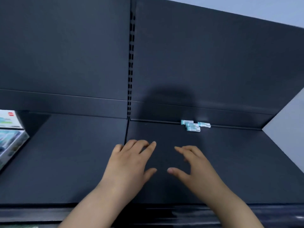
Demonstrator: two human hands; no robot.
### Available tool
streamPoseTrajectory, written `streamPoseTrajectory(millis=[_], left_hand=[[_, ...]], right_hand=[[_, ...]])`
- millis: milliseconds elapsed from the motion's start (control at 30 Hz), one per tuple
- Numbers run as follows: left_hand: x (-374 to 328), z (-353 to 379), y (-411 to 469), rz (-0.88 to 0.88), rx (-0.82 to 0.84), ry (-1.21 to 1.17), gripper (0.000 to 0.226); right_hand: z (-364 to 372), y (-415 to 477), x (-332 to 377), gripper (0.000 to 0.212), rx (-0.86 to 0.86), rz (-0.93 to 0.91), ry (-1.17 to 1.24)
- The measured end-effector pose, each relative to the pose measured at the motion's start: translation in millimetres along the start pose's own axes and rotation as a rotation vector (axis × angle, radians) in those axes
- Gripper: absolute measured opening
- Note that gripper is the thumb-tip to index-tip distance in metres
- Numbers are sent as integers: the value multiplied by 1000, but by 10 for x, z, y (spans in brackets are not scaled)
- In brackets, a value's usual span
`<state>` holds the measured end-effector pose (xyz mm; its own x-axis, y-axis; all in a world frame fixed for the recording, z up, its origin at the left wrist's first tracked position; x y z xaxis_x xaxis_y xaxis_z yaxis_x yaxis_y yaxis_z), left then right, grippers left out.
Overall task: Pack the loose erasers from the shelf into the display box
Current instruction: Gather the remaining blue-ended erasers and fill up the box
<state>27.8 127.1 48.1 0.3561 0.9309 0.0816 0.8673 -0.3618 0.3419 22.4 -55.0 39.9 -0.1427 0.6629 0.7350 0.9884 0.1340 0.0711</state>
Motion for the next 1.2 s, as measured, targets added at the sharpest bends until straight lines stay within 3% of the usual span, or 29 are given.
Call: streamPoseTrajectory(millis=[400, 600, 667, 900, 1000, 1200], left_hand=[[-3, 109, 479, 94, 63, 4, 69], [-94, 218, 633, 72, 173, 62, 69], [-160, 283, 693, 47, 125, 86, 71], [-650, 328, 958, -69, 105, 140, 74], [-838, 360, 1018, -109, 114, 162, 74], [-1096, 445, 1083, -189, 209, 198, 73]], right_hand=[[-165, 240, -293, 71, -117, 105, 58], [-240, 436, -599, 71, -68, 134, 85], [-371, 566, -767, 70, -70, 130, 91], [-1051, 1422, -1631, 44, -111, 102, -108], [-1178, 1756, -1938, 38, -49, 114, -199], [-1160, 1891, -2059, 19, 13, 69, -307]])
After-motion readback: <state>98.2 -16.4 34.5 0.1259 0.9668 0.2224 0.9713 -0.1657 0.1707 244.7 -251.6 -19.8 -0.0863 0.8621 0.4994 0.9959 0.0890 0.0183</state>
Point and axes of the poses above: each hand's wrist, its own y-axis towards the middle knuckle, its own z-axis out of the palm, x = y × z, the point moved 4 cm from there along y, towards the middle knuckle, and after that the axes turned 14 degrees about y, right-handed, at the moved point
